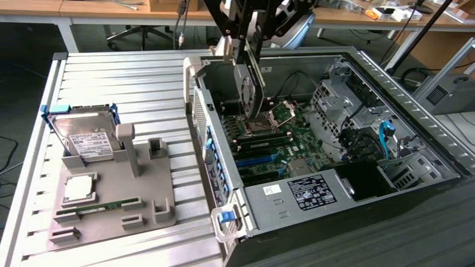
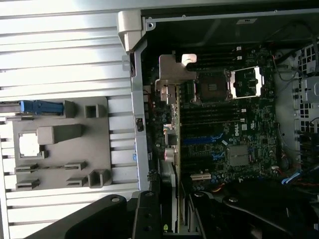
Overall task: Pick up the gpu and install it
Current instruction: 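Pick up the gpu and move the gpu toward the slot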
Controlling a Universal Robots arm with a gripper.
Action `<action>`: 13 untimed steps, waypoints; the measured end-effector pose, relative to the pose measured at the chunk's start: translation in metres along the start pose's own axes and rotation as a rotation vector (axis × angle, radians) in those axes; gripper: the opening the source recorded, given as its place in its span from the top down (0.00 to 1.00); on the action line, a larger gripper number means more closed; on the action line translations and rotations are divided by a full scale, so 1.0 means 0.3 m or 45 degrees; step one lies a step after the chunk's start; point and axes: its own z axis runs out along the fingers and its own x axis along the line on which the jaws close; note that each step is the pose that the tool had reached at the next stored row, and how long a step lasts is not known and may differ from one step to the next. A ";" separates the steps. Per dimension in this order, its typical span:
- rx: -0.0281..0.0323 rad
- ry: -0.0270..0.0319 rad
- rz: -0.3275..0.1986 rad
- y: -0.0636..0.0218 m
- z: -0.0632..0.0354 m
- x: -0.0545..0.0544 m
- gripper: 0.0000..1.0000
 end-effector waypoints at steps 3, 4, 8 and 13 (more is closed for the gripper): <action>0.0000 0.0000 0.000 0.000 0.002 -0.005 0.73; -0.0001 0.0000 0.000 0.001 0.002 -0.008 0.73; 0.0002 0.0000 0.000 0.001 0.006 -0.021 0.73; 0.0004 0.0000 0.000 0.002 0.010 -0.036 0.73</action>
